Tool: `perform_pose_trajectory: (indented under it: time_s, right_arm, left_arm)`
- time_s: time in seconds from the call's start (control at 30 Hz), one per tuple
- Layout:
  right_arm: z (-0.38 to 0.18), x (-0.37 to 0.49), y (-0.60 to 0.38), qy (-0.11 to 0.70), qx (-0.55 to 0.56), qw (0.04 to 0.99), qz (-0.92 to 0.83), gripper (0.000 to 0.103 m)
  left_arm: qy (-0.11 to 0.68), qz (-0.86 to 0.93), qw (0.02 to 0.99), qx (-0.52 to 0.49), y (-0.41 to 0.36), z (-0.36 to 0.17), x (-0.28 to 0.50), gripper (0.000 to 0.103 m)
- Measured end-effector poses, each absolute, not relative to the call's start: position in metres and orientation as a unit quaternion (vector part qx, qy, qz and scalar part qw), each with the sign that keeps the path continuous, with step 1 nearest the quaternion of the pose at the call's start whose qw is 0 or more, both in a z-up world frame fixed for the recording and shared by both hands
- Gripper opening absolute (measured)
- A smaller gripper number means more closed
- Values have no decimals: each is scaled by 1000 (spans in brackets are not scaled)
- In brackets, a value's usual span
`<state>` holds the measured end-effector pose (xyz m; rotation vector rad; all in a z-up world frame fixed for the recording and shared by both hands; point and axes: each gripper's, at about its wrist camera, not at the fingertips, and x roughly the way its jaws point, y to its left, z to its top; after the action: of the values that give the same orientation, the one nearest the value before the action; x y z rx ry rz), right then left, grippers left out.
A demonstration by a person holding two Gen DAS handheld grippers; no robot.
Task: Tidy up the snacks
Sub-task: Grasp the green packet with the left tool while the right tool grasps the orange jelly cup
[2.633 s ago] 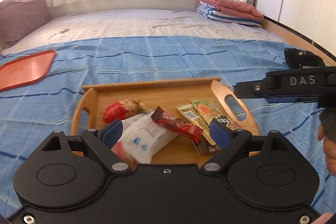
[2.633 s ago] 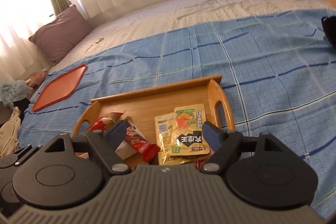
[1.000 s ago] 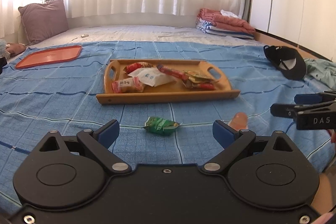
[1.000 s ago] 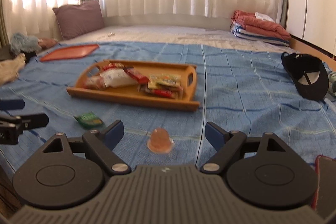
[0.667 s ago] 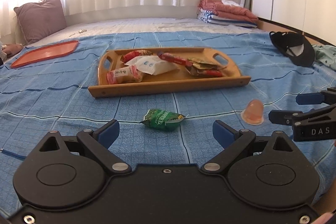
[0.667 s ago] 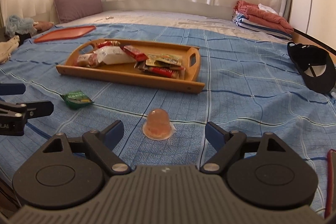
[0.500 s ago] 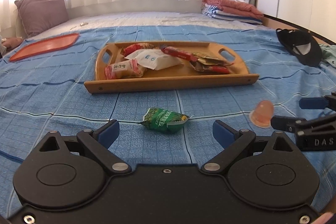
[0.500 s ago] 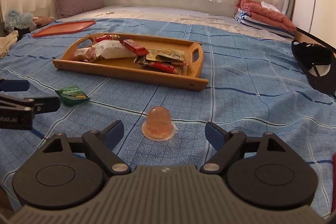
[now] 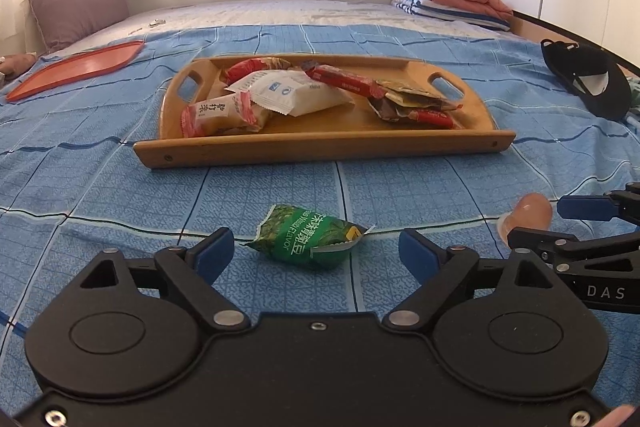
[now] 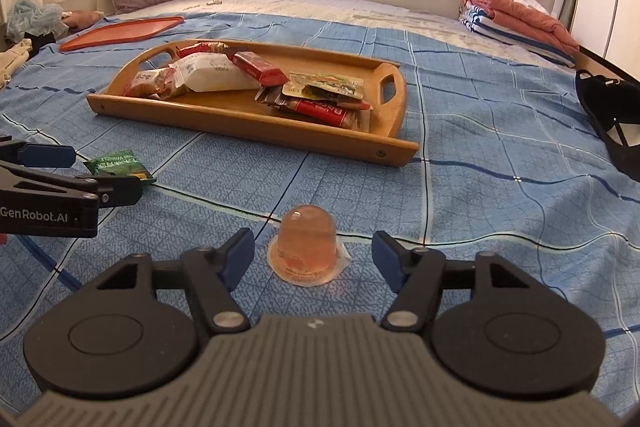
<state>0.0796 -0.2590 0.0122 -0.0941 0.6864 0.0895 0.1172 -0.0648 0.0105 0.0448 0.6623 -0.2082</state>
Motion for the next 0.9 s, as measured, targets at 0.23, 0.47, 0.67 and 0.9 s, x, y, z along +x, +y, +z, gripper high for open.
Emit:
perform_pose_trajectory:
  time_s: [0.23,0.47,0.67,0.9]
  right_arm:
    - [9,85,-255,342,-48,937,47,73]
    - [5,88,-252,350,-47,934,50,56]
    - [7,86,-252,347,-44,936,47,41]
    - [9,80,-254,345,-40,937,45,41]
  left_arm:
    - [331,-99,938,25,-66,5,123,77]
    - [334,-96,937,27,-64,3,125,66]
    - [326,-97,940,22,-62,6,122,46]
    - [323,-109,940,30,-63,9,115,37]
